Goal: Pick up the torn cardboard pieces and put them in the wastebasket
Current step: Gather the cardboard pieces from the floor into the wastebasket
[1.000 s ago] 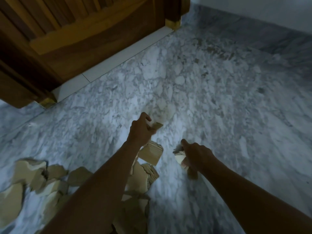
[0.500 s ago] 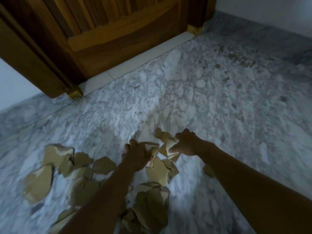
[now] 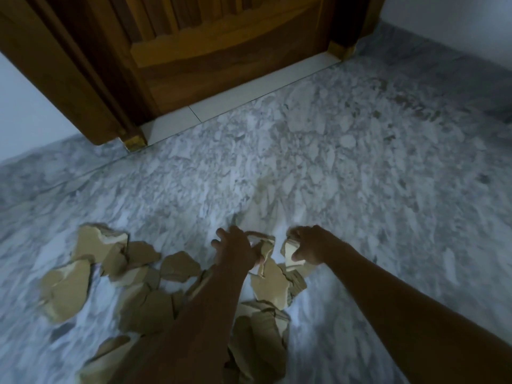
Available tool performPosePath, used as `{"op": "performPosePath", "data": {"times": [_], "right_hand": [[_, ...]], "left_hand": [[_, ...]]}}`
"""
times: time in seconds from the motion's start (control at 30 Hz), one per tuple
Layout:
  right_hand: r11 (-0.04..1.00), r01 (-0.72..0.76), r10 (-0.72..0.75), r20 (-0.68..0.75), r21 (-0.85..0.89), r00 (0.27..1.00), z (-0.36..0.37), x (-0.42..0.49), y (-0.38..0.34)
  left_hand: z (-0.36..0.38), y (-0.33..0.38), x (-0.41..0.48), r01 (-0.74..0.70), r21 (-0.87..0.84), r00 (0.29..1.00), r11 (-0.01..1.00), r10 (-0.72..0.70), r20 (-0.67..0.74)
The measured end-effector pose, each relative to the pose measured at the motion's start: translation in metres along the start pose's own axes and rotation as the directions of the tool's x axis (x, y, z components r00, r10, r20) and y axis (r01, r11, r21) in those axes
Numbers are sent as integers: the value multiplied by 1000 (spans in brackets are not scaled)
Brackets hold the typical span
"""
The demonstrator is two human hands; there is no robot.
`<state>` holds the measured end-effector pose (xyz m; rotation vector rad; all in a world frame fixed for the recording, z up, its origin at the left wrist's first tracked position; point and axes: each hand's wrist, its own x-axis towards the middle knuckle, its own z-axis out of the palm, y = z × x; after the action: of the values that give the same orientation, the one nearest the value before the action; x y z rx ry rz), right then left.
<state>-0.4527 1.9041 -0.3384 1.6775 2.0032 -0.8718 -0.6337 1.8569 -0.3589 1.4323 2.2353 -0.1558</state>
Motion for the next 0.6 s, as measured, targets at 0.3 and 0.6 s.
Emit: {"op": "performPosePath", "data": {"times": [0.3, 0.6], "right_hand": [[998, -54, 55, -31, 13, 998, -28, 26, -14], [934, -51, 70, -39, 354, 997, -13, 28, -8]], "left_hand": [[6, -15, 15, -40, -225, 996, 974, 57, 71], [10, -17, 24, -64, -240, 994, 969, 82, 65]]}}
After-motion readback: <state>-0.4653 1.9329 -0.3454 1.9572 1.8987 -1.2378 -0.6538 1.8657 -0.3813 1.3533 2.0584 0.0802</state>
